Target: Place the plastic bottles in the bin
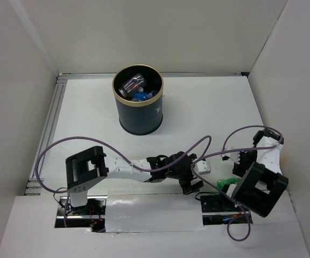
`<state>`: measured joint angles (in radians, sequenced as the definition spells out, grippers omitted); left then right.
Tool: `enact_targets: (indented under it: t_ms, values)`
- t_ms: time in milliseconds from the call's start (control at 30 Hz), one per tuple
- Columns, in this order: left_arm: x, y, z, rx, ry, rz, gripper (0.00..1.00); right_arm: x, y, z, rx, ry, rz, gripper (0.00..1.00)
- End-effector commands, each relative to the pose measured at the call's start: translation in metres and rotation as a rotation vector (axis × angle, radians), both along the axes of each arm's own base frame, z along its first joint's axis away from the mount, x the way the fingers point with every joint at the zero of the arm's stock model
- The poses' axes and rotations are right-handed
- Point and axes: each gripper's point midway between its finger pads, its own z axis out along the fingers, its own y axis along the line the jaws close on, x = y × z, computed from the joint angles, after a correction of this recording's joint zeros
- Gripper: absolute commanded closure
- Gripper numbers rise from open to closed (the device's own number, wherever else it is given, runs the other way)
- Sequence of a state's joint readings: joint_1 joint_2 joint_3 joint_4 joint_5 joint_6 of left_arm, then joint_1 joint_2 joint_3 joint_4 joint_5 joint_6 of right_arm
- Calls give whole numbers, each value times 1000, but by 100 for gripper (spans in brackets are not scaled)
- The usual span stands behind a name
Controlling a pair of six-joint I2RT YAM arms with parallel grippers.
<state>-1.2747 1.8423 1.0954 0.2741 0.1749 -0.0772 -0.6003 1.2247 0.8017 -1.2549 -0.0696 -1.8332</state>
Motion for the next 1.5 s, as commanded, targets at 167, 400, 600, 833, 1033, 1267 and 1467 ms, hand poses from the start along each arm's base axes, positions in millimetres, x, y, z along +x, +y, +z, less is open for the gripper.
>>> enact_targets:
  t_ms: [167, 400, 600, 833, 1033, 1267, 1467]
  values:
    - [7, 13, 28, -29, -39, 63, 1, -9, 18, -9, 98, 12, 213, 24]
    - [7, 28, 26, -3, -31, 100, 1, -26, 25, -33, 141, 90, 247, 24]
    - [9, 37, 26, 12, -34, 128, 1, -29, 24, -40, 153, 120, 248, 24]
    - [10, 42, 28, 14, -26, 154, 1, -31, 24, -62, 163, 144, 250, 28]
    - [14, 50, 30, 20, -36, 191, 1, -22, 26, -70, 170, 104, 212, 53]
    - [22, 66, 48, -9, -50, 274, 1, 35, 31, -31, 276, -76, 101, 87]
    - [24, 88, 63, -49, -44, 351, 1, 140, 32, 82, 418, -469, -21, 95]
